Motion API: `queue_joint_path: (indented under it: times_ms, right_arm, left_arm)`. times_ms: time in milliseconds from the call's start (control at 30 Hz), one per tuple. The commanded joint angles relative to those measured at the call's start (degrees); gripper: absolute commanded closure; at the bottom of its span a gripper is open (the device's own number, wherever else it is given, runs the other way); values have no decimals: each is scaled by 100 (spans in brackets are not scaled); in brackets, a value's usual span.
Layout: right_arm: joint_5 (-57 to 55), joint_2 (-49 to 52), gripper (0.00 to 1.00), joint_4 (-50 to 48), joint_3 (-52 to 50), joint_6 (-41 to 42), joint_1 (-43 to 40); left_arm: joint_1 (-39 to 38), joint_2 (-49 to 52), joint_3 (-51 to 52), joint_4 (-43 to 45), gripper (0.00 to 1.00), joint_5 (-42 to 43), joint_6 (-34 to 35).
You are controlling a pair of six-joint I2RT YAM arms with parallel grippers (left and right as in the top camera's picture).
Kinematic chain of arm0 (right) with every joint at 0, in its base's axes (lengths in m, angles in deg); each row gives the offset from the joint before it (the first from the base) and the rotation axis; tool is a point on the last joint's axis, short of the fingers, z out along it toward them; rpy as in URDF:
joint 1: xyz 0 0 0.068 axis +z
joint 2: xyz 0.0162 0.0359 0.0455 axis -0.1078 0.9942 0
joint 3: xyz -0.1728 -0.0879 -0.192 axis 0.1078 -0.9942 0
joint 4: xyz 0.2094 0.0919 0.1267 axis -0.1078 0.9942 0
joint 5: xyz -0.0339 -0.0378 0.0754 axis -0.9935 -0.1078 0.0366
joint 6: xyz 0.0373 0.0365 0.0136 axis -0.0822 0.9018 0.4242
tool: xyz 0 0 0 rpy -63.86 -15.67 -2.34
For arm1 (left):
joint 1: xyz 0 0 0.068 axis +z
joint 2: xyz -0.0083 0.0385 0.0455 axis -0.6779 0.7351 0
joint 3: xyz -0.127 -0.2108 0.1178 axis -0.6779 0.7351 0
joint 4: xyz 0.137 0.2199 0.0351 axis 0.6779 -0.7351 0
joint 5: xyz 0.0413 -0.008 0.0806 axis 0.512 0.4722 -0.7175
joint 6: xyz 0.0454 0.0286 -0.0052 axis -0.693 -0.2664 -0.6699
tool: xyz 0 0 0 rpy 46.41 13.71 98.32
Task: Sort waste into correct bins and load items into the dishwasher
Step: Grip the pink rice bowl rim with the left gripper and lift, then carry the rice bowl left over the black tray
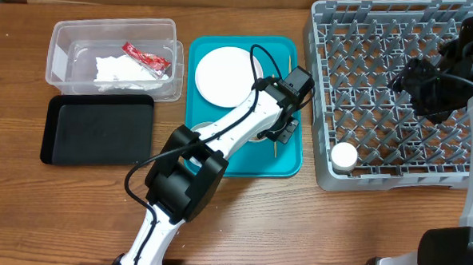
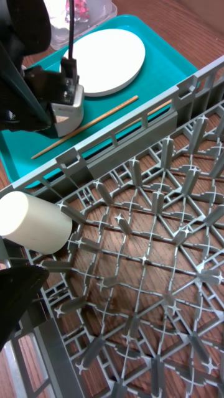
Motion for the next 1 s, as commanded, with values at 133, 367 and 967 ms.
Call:
queue_joint_path:
  times_ms: [133, 367, 967]
  right_arm:
    - [-2, -59, 29, -7, 98, -44, 22]
    - [-4, -59, 29, 7, 98, -48, 20]
    - [0, -59, 28, -33, 98, -170, 22]
  left_arm:
    - [42, 76, -796, -691, 96, 98, 13]
    - [411, 74, -2297, -2262, 96, 122, 144]
    - [2962, -1644, -2872, -4199, 96, 1091, -275]
